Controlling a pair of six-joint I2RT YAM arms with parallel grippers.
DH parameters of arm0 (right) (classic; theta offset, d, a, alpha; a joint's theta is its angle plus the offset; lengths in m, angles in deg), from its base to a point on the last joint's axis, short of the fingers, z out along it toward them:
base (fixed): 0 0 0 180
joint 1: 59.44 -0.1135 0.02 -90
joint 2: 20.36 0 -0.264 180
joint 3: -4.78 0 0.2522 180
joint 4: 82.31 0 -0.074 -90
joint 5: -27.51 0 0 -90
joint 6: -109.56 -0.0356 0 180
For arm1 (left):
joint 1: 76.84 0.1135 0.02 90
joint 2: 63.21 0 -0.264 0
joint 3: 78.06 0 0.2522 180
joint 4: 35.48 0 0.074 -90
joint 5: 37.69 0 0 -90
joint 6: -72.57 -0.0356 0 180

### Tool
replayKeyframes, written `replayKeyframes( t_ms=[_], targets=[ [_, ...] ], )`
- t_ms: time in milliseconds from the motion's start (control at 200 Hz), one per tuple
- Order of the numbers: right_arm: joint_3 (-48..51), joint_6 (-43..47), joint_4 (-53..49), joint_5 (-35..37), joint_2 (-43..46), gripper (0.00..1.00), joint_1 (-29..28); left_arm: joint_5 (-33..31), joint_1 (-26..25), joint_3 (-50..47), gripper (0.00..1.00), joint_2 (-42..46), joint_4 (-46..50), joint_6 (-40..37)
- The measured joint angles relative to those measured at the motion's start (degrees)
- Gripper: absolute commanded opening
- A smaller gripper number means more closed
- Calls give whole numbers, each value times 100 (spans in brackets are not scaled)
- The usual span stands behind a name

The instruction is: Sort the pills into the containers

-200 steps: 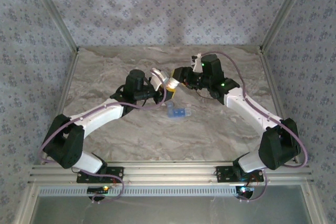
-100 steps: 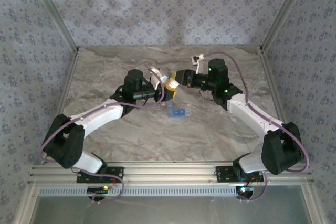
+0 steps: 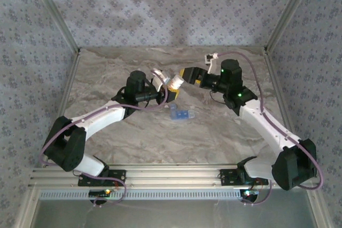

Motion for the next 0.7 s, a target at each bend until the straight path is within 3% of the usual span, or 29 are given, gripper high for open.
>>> replayKeyframes(
  t_ms=[490,700],
  targets=[
    [-581,-647,-844,442,-846,88,-258,-321,-186,72,0,-2,546,-535],
    [-621,-723,-885,461,-986,79,-424,-365,-186,107,0,-9,553,-573]
  ],
)
